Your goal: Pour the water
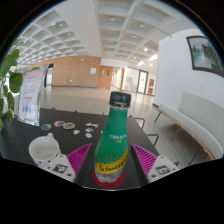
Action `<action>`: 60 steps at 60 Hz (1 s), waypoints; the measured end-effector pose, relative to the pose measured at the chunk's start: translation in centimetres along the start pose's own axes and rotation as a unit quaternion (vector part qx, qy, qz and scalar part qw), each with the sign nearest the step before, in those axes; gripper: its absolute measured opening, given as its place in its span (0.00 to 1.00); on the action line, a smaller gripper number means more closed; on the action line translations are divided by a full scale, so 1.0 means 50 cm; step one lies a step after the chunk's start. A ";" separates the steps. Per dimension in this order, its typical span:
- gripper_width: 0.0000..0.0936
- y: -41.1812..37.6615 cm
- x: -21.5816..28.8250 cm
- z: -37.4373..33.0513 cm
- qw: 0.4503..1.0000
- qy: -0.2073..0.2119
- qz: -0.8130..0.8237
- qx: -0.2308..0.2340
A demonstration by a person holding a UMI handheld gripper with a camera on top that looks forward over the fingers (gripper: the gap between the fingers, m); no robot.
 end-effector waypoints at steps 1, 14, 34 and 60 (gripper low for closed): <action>0.86 -0.002 0.005 -0.006 1.000 0.001 0.000 -0.001; 0.91 -0.040 0.074 -0.157 1.000 0.005 0.021 -0.009; 0.91 -0.170 0.143 -0.570 0.998 0.014 0.058 -0.035; 0.91 -0.276 0.084 -0.905 0.997 0.004 0.044 -0.057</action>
Point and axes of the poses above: the point between the fingertips, and its own axes, seen from behind it with the camera up: y to the right, x up, z forward, the way the camera looks, the point moved 10 cm from there along -z, backward, against the way the camera looks, and after that the axes turned 14 degrees about x, right-handed, at the moved point
